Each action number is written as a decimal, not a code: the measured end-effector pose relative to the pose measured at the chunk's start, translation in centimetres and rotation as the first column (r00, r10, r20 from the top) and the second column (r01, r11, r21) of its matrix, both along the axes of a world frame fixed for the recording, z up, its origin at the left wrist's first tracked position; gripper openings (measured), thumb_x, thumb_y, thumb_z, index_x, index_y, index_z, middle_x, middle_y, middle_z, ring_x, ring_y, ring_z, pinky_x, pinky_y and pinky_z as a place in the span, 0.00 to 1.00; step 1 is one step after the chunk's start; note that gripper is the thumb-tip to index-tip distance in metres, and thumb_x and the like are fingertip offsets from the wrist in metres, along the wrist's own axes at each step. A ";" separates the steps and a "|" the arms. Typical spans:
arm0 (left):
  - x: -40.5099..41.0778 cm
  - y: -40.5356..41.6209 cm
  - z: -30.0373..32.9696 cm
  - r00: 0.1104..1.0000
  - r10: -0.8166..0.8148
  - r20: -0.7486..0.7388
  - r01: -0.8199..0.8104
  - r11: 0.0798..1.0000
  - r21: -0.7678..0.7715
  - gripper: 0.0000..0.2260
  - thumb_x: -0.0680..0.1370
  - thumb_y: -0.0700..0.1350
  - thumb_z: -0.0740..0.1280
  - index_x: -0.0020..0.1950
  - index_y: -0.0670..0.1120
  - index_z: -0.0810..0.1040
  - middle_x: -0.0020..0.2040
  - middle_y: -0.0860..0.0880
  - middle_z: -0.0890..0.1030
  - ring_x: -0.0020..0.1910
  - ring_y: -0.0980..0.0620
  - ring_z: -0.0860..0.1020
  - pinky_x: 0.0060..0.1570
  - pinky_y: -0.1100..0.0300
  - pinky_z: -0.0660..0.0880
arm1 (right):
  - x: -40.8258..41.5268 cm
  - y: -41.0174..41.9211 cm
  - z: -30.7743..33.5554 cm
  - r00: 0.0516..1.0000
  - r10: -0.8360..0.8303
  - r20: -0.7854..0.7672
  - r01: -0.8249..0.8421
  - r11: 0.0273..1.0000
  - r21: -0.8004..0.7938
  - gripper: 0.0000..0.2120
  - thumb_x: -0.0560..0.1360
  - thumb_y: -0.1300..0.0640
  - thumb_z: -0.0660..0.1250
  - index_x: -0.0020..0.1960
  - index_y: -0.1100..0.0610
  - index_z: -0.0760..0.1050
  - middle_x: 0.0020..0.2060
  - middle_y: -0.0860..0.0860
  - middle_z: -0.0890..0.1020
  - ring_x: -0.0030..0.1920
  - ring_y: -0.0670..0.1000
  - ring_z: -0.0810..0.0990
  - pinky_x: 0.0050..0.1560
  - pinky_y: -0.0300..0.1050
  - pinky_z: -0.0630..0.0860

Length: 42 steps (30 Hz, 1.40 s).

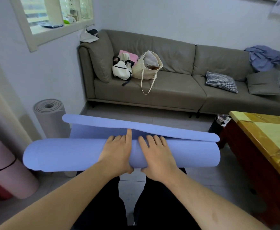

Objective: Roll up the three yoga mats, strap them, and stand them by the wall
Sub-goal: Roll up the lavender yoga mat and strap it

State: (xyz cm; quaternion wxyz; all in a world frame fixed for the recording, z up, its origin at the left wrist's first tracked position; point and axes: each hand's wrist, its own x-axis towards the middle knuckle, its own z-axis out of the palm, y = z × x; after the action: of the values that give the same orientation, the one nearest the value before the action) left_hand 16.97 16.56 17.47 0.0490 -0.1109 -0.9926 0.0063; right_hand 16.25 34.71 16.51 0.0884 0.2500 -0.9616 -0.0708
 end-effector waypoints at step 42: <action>2.1 0.8 -0.6 0.997 -0.043 -0.057 0.033 0.987 -0.155 0.47 0.68 0.57 0.77 0.78 0.40 0.59 0.67 0.41 0.67 0.67 0.39 0.68 0.73 0.44 0.62 | -0.9 -0.9 2.6 0.991 0.021 0.135 -0.018 1.000 -0.024 0.35 0.62 0.52 0.78 0.66 0.52 0.68 0.55 0.50 0.79 0.54 0.56 0.79 0.59 0.49 0.75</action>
State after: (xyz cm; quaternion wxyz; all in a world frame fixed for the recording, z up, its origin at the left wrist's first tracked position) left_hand 19.10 17.32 16.84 0.0702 -0.1331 -0.9849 0.0853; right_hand 15.33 33.77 19.12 0.0265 0.2626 -0.9636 -0.0419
